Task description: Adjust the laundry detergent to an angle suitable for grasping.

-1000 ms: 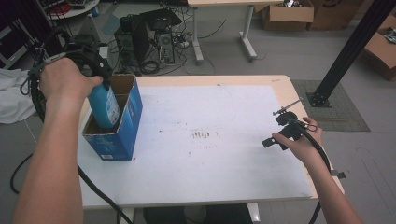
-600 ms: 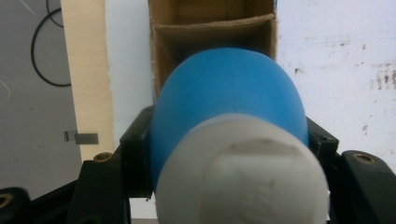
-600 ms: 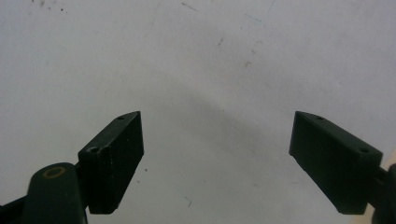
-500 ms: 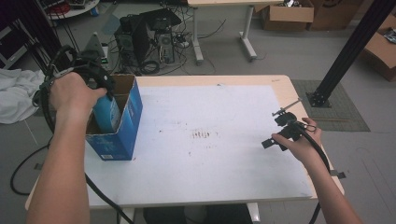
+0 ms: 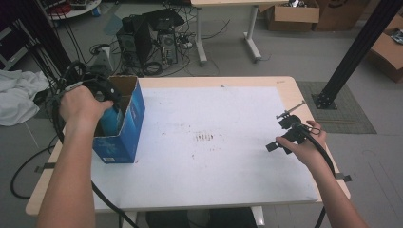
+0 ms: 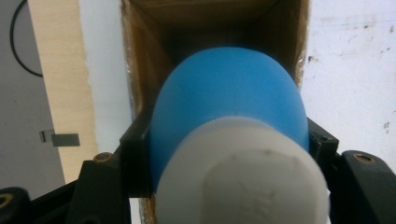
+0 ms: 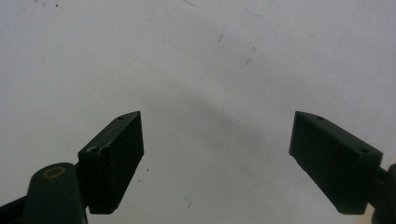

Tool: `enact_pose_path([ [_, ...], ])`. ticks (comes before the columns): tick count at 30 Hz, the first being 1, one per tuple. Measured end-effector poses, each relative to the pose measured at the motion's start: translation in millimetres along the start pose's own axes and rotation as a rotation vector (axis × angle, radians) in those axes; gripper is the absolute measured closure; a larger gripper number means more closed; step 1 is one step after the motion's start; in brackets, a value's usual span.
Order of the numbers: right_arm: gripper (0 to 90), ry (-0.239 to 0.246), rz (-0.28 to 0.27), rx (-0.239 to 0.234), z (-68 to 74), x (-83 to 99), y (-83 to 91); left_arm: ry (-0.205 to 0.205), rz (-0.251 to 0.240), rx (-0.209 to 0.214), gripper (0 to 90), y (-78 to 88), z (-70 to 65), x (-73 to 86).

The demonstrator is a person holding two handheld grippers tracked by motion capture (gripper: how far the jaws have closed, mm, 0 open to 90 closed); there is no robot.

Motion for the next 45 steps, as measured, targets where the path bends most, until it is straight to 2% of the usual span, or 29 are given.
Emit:
enact_pose_path([
  [2,17.9,-0.01,0.002,-0.004,1.3,-0.4,-0.5,0.0,0.007,0.0,38.2,-5.0,-0.5,-0.3],
  [19,17.9,0.003,0.014,-0.002,0.7,-1.7,-4.9,-0.007,0.052,-0.005,38.2,-34.8,1.7,0.1],
  [32,17.9,0.003,0.013,-0.002,0.4,-1.1,-6.8,-0.01,0.078,-0.023,38.2,-47.7,1.3,0.1],
  [45,17.9,0.003,0.012,-0.005,0.5,0.3,-6.4,-0.006,0.086,-0.022,37.9,-49.9,2.3,1.5],
])
Point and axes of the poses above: each handheld gripper's, and its own axes: y roughly backward along the jaws, x roughly out of its underside, z roughly to its left, the point moved 1 cm from there along -y, roughly forward along the jaws, and after that the axes turned 4 degrees about y, right-handed, at the moved point
